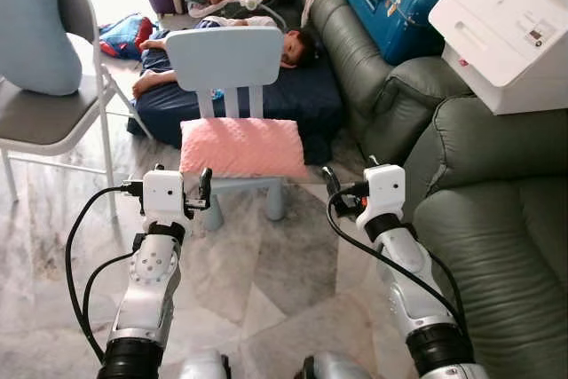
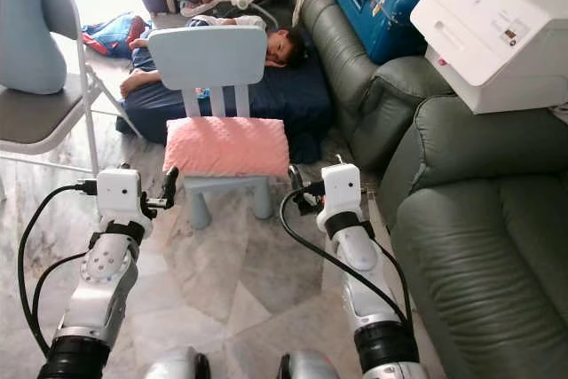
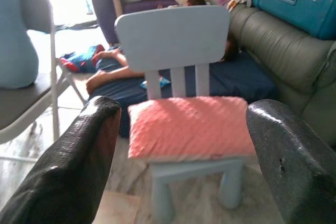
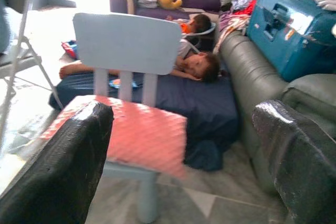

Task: Move the pillow to the sofa

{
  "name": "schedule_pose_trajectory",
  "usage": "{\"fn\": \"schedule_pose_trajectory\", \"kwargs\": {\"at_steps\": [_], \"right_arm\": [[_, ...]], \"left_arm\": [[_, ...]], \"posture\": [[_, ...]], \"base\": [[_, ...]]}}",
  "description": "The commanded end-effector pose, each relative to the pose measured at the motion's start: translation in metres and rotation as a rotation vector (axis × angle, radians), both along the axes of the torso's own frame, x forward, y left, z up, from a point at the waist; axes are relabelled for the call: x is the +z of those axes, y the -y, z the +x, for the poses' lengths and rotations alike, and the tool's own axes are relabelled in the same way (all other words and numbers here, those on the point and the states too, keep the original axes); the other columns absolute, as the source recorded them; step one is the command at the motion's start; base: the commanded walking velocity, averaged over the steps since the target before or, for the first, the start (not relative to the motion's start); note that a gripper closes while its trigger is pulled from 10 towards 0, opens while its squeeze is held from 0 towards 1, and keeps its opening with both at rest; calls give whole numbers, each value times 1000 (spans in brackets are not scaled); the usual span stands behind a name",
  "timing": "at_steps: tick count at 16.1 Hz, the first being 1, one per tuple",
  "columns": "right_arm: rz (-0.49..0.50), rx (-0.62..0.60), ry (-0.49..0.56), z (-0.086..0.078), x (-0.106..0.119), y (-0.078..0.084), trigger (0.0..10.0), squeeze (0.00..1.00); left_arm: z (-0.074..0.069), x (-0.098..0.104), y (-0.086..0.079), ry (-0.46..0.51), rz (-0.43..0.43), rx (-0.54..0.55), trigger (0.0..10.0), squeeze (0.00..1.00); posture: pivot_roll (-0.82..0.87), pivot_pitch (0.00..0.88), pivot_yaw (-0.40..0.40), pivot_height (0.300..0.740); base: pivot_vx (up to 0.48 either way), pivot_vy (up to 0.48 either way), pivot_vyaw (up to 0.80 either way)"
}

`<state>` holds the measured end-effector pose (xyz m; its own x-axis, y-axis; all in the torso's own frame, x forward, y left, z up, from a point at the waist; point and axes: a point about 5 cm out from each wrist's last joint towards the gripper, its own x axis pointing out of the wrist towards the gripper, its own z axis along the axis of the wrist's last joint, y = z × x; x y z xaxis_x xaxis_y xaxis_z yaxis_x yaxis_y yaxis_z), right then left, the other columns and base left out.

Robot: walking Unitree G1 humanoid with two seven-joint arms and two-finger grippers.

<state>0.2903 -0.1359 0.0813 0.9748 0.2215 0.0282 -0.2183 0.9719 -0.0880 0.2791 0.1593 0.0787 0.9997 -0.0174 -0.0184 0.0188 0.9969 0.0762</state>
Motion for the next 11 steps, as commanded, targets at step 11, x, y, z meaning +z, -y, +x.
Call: {"fn": "schedule_pose_trajectory", "kwargs": {"at_steps": [11], "right_arm": [[-15,-22,-4,0,-2,8,10000,0]], "left_arm": [[5,-1,7,-15,-11,2,10000,0]], "posture": [[8,77,-55,740]], "base": [[320,210,611]]}}
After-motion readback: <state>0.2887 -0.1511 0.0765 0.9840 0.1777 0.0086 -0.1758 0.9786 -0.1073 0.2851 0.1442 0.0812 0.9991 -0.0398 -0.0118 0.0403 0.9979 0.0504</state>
